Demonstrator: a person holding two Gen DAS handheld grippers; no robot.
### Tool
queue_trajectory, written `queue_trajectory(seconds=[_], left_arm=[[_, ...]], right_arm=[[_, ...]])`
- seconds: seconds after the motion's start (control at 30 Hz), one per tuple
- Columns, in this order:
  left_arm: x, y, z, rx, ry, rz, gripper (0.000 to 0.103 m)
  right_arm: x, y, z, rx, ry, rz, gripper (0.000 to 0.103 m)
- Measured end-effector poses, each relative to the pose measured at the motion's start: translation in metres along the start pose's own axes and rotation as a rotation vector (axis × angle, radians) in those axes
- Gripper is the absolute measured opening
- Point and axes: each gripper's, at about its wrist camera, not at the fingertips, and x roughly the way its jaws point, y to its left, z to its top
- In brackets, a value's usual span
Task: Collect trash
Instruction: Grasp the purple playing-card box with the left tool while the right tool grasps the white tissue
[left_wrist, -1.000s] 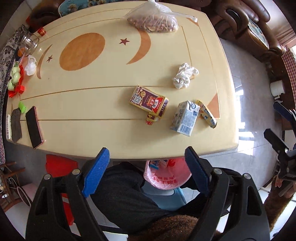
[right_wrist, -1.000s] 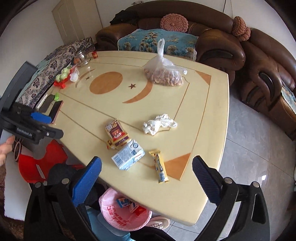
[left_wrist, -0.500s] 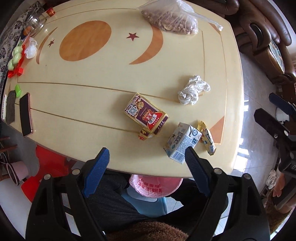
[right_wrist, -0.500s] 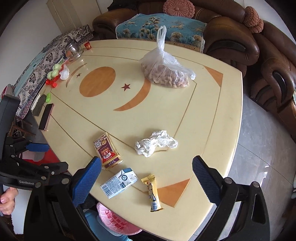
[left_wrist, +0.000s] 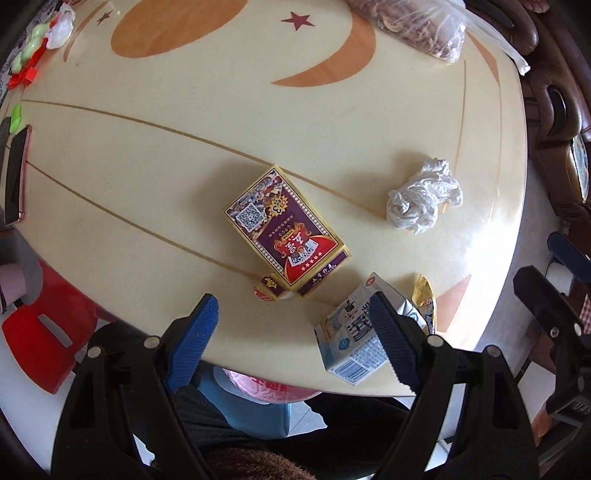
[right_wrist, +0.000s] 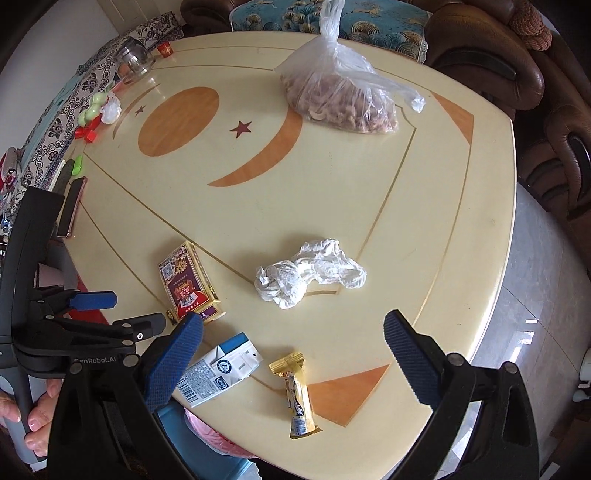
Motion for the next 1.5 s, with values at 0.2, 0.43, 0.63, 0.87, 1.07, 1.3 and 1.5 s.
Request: queue_trajectory(seconds=[0.2,0.43,0.63,0.87,1.07,1.3,1.5], left_arm=[[0.019,0.010,0.012,-0.090,0.013,-0.039,0.081],[0.035,0.015,0.025,-0.145,0.026,-0.041,0.081],[0.049,0.020,0.034,-0.193,0.036,-0.036,0.081],[0.062,0.036,0.045,-0.264,0.042,-0.044,0.081],[0.068,0.042,0.052,-0.299,0.042,-0.049,0.081],[0.075,0.050,0.060,-0.327,0.070,-0.093,0.082],[0.080,0.051,0.061,-0.321,0.079,-0.106,0.083]], right_arm=[[0.032,0.003,0.008,-0.004,0.043,0.005,0.096],[0.061,0.003,0.018,0.000,0.082,-0.010,0.096],[0.089,0.001,0.027,0.003,0.117,-0.041,0.096],[0.116,-0.002,0.032,0.007,0.143,-0.054,0.096],[0.130,-0.005,0.034,0.011,0.152,-0.053,0.096],[0.141,0.002,0.026,-0.026,0.152,-0.069,0.093],[0.139,0.017,0.020,-0.086,0.118,-0.114,0.079]])
